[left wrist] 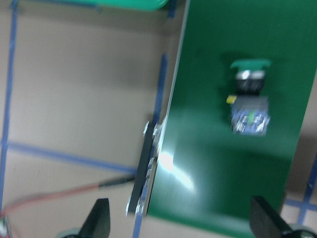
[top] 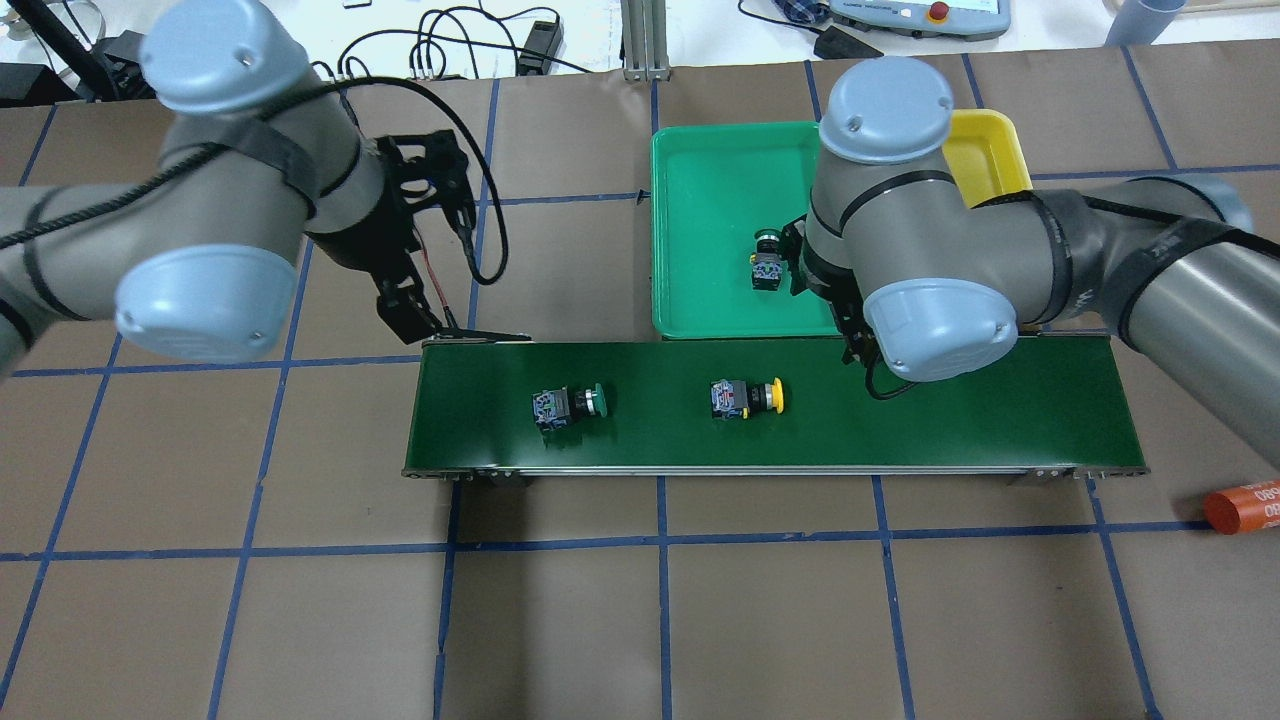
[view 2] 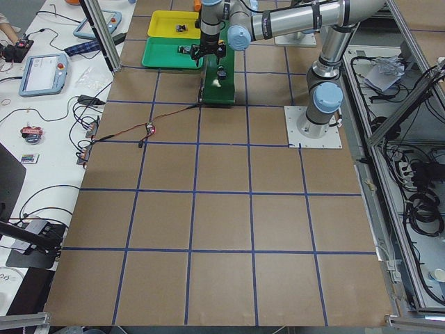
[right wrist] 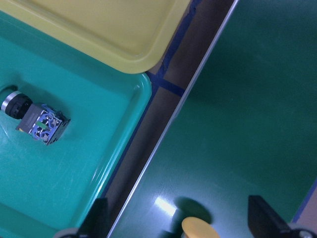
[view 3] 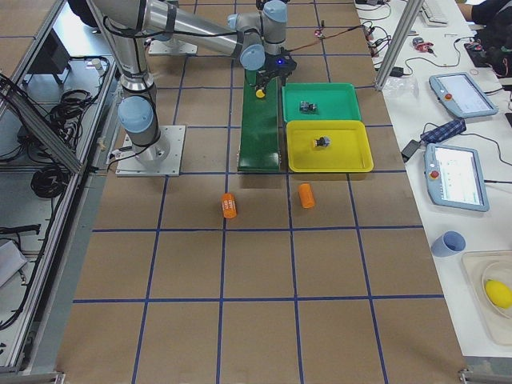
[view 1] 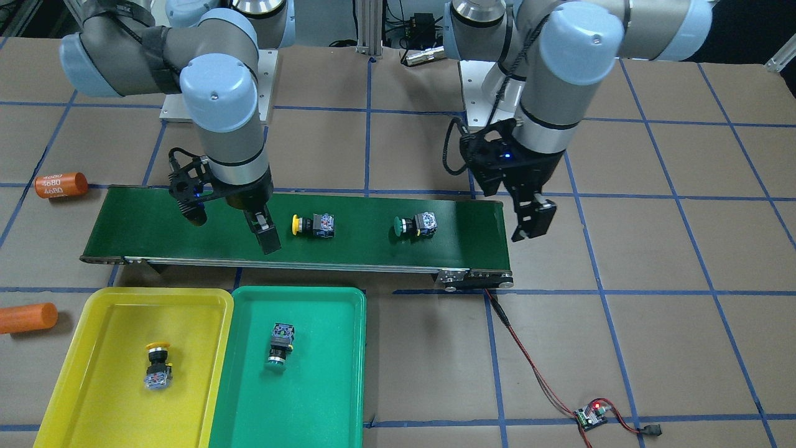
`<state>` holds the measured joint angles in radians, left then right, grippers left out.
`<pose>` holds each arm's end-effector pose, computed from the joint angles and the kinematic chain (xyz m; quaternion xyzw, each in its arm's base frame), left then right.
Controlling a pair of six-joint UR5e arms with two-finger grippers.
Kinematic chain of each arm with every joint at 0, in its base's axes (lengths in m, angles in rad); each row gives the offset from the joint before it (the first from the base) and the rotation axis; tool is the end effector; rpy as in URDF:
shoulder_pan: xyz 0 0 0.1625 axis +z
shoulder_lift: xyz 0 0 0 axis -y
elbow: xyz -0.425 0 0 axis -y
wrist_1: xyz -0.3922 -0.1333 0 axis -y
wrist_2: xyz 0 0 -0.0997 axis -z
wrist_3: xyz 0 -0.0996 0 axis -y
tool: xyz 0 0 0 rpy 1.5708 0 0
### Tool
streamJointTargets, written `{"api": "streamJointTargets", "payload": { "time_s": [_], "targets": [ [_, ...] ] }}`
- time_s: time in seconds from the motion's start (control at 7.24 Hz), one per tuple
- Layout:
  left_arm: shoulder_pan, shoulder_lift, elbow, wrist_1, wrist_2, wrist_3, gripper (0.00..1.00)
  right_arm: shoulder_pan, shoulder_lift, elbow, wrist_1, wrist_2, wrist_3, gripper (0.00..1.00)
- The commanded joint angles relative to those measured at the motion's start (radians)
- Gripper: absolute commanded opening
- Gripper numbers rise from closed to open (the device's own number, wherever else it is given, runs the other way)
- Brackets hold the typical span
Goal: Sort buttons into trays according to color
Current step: 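Grasp the yellow button on the belt with right while left withdraws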
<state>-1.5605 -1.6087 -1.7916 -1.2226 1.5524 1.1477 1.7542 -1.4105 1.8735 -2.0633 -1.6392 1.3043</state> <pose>-0.1299 -0.5048 0.3966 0.5383 0.8415 -0.0425 0.0168 0.2194 -0.4895 0.3105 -0.5316 -0.8462 0.0340 0.0152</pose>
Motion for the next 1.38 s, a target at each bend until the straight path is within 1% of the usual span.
{"api": "streamJointTargets", "payload": {
  "time_s": [0.0,0.14,0.28,0.41,0.55,0.69,0.83,0.97,1.1,1.24],
  "targets": [
    [0.129,0.016,0.049,-0.044,-0.005,-0.342,1.0,0.042,0.011,0.001,0.0,0.006,0.14,1.0],
    [0.14,0.009,0.054,-0.046,0.0,-0.394,1.0,0.044,0.025,0.003,0.0,0.007,0.183,1.0],
    [0.132,0.007,0.06,-0.063,0.006,-0.549,1.0,0.045,0.03,0.009,0.0,0.007,0.213,1.0],
    [0.123,-0.003,0.086,-0.105,0.003,-0.75,1.0,0.045,0.03,0.042,-0.003,0.025,0.219,1.0],
    [0.111,0.007,0.109,-0.168,0.011,-0.907,1.0,0.045,0.03,0.055,-0.008,0.03,0.217,1.0],
    [0.1,0.006,0.138,-0.258,0.011,-1.031,1.0,0.045,0.031,0.056,-0.002,0.03,0.217,1.0],
    [0.062,0.004,0.171,-0.32,0.003,-1.192,1.0,0.044,0.038,0.071,-0.003,0.03,0.216,1.0],
    [-0.02,0.016,0.187,-0.339,0.012,-1.264,1.0,0.044,0.048,0.079,-0.009,0.03,0.214,0.98],
    [-0.079,0.042,0.189,-0.345,0.046,-1.282,1.0,0.042,0.057,0.079,-0.009,0.029,0.21,0.63],
    [-0.078,0.047,0.198,-0.338,0.054,-1.283,1.0,0.041,0.056,0.078,-0.012,0.03,0.204,0.14]
  ]
}}
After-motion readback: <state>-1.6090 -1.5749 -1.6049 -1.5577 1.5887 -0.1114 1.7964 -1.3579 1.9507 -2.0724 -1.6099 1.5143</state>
